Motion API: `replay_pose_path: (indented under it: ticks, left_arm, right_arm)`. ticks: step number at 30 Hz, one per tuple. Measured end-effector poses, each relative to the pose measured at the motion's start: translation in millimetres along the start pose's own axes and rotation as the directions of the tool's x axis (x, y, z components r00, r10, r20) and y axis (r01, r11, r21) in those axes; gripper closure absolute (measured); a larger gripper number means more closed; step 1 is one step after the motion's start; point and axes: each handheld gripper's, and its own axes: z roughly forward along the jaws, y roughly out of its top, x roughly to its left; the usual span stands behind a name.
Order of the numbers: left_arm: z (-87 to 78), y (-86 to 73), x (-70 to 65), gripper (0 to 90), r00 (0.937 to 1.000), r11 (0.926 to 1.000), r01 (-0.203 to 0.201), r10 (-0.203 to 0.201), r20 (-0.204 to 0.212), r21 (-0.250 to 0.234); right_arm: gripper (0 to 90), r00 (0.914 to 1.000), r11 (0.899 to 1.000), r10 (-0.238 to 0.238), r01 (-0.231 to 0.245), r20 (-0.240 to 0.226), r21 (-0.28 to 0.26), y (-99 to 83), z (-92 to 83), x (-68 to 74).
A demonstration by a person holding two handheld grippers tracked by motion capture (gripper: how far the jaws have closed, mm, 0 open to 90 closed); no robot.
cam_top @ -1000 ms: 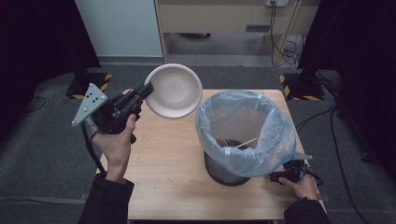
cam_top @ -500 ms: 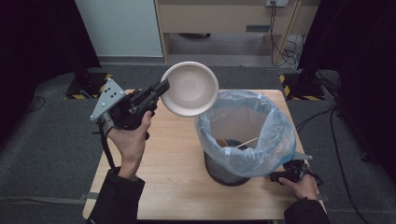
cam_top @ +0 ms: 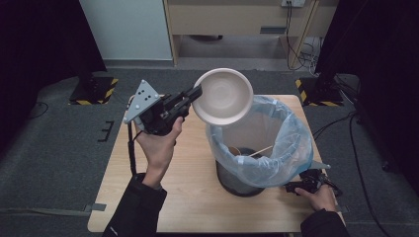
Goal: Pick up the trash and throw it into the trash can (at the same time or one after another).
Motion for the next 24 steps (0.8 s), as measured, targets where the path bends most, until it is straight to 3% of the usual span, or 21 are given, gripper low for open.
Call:
replay_pose_path:
  ticks: [15,21,24]
  left_arm:
    - [36.7,-23.3,-19.0,83.7,0.9982,0.9967,-0.003,-0.002,0.059,0.082]
    - [47.1,-32.2,-21.3,82.5,0.9933,0.9925,0.026,-0.039,0.109,0.12]
    - [48.7,-35.9,-21.3,74.2,0.9907,0.9925,0.042,-0.056,0.124,0.115]
  right_arm:
    - [0.7,1.0,1.0,0.0,0.0,0.0,0.0,0.0,0.0,0.0]
    - [0.7,1.0,1.0,0.0,0.0,0.0,0.0,0.0,0.0,0.0]
    - [0.7,1.0,1.0,0.0,0.0,0.0,0.0,0.0,0.0,0.0]
